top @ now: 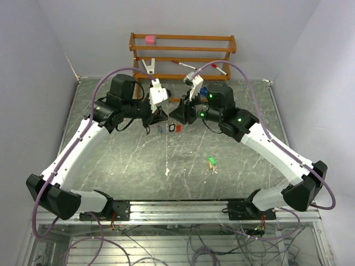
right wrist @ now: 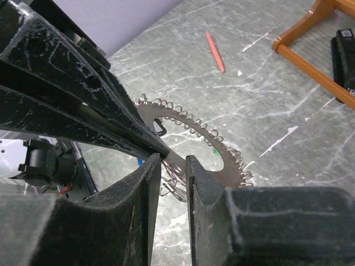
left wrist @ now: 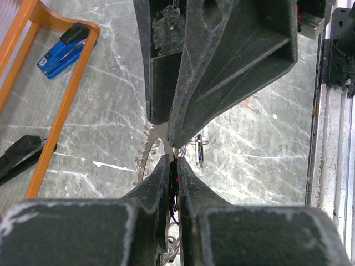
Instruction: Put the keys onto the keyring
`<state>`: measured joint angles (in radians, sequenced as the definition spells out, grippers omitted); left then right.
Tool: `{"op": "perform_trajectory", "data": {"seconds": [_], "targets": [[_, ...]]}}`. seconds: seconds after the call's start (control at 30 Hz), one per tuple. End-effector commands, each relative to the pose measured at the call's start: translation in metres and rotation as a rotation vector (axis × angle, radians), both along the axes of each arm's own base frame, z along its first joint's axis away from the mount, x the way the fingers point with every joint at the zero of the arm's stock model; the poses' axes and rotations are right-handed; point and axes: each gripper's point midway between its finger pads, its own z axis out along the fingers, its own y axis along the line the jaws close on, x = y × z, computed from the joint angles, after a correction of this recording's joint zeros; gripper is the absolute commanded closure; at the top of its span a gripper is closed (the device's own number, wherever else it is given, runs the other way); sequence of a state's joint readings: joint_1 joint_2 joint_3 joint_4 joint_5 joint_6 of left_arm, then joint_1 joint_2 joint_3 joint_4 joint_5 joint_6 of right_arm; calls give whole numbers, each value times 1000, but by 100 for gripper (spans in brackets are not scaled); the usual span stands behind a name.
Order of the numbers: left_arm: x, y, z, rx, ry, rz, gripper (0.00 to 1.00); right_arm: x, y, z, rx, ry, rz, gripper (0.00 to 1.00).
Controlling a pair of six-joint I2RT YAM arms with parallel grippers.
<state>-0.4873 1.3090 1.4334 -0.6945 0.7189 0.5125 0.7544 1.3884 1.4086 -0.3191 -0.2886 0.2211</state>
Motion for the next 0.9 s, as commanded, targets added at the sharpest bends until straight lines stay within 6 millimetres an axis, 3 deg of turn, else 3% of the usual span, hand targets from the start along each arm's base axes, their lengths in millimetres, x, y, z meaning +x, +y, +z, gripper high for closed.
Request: {"op": "perform_trajectory", "data": {"seconds": [0.0,0.2,0.57,0.87], "targets": [[-6,-3,29,-52,-77,-41,93,-10,7,14,54,-19,73,76],[-10,-3,29,-53,-78,-60,93,-21,14,16,82,-2,140,77],[-12,-4,31,-58,-80,-69,93,-20,11,4,70,20,134,78],[-14,-4,29,-57,-71,-81,93,-13,5,22,92,-26,97,76]]}}
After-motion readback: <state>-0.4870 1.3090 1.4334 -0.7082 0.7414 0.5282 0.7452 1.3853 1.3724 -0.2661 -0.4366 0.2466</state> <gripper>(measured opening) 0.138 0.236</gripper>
